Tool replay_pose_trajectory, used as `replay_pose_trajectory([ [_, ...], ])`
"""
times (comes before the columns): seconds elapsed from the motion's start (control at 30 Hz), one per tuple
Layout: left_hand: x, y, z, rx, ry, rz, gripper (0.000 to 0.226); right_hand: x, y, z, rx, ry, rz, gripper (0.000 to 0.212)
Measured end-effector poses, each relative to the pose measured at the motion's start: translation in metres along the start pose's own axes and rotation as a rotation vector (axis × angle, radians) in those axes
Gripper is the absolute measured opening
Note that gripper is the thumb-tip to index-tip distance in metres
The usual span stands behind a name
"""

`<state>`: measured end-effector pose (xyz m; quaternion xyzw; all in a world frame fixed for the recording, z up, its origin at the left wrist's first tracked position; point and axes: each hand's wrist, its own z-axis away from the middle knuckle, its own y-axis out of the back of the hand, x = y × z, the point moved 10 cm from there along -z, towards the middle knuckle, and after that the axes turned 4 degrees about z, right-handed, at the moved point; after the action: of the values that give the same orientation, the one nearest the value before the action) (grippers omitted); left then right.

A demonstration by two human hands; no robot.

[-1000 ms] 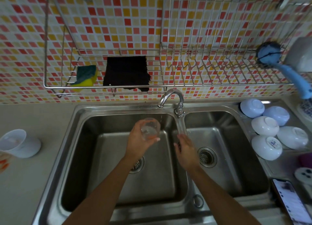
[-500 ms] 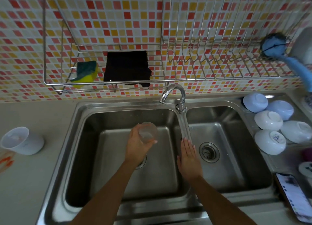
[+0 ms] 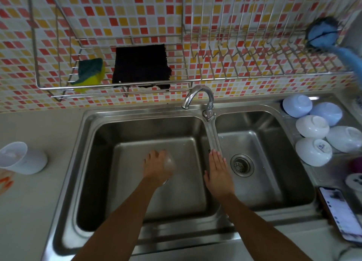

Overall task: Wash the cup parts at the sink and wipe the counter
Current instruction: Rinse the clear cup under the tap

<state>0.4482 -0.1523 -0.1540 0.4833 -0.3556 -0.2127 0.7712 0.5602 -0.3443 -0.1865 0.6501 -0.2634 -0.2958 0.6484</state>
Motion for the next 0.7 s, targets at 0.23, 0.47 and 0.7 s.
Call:
replay_pose_trajectory([
  [0.23, -0.014, -0.016, 0.003, -0.030, -0.046, -0.318, 0.072, 0.001, -0.002, 0.000, 0.000, -0.001, -0.013, 0.070],
  [0.47, -0.009, -0.014, 0.002, -0.009, -0.092, -0.501, 0.064, 0.002, -0.001, 0.000, 0.009, 0.000, -0.013, 0.071],
  [0.7, 0.008, -0.023, 0.005, -0.035, -0.252, -0.793, 0.046, 0.003, -0.002, 0.001, -0.006, 0.001, 0.013, 0.071],
])
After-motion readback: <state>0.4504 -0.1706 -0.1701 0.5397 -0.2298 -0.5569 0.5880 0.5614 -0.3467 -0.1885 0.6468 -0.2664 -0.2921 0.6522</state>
